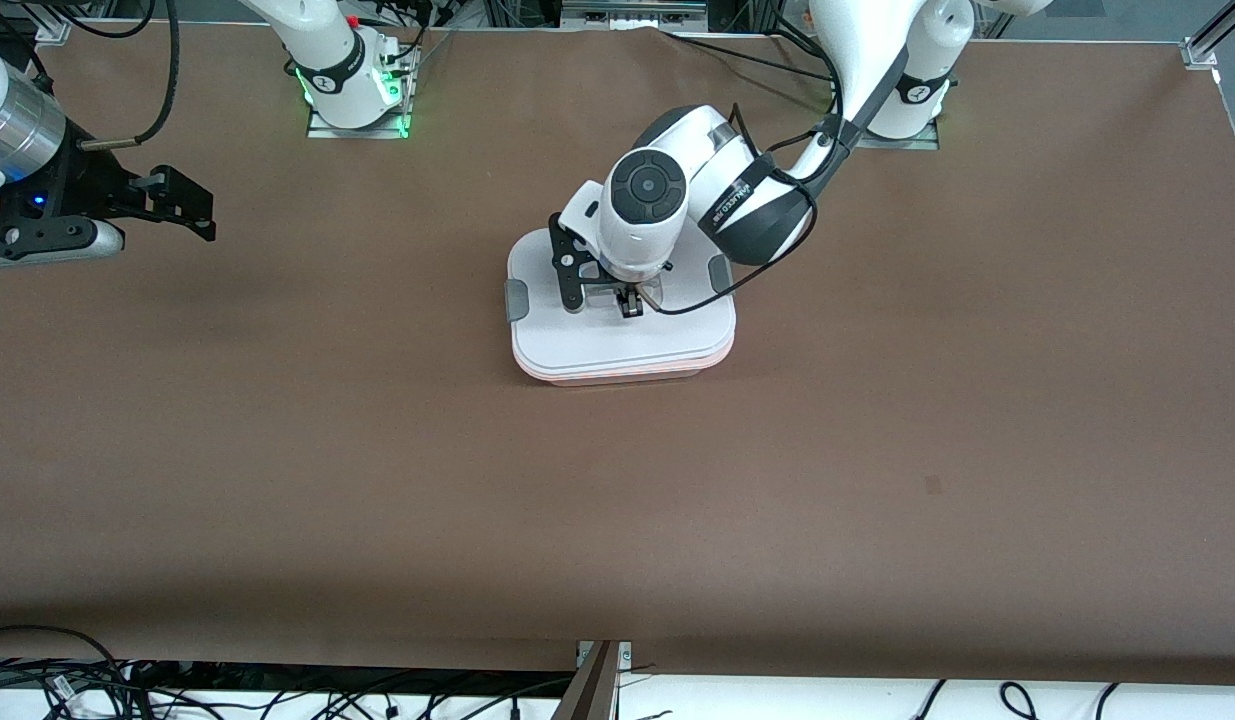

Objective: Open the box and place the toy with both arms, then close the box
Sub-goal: 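Lower the lid onto the box rim and press it down with the left gripper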

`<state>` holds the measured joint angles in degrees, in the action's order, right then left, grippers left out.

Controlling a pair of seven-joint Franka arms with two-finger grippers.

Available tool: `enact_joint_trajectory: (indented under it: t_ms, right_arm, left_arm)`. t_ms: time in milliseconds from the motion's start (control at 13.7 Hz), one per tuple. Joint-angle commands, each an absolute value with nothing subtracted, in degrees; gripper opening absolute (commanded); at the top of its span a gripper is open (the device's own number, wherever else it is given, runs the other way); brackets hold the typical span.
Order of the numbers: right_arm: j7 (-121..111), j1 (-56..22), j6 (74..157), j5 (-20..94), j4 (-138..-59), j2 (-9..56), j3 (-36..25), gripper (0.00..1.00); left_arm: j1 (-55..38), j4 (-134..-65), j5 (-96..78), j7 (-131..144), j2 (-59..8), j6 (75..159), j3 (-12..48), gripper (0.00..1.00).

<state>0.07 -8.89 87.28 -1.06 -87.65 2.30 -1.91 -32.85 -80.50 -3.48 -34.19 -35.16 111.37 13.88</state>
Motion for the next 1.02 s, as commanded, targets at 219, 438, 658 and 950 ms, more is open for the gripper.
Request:
enact_joint_trajectory:
  t_ms: [219, 438, 658, 950]
  right_arm:
    - [0.7, -8.7, 87.0, -2.4, -86.5, 2.7, -1.8, 1.0]
    - [0.5, -8.7, 86.8, -2.5, -86.5, 2.7, -1.8, 1.0]
    - [0.5, -8.6, 86.5, -2.6, -86.5, 2.6, -1.9, 1.0]
    - [0.7, -8.3, 86.7, -2.7, -86.5, 2.6, -1.8, 1.0]
  left_arm:
    - [-33.8, -80.1, -1.8, -34.3, -33.8, 111.0, 13.4, 0.0]
    - [-34.2, -80.1, -1.8, -34.5, -34.3, 111.0, 13.2, 0.0]
    - [-33.9, -80.1, -1.8, -34.6, -34.4, 111.1, 13.1, 0.0]
    - [-34.0, -80.2, 1.1, -34.5, -35.3, 111.4, 12.8, 0.0]
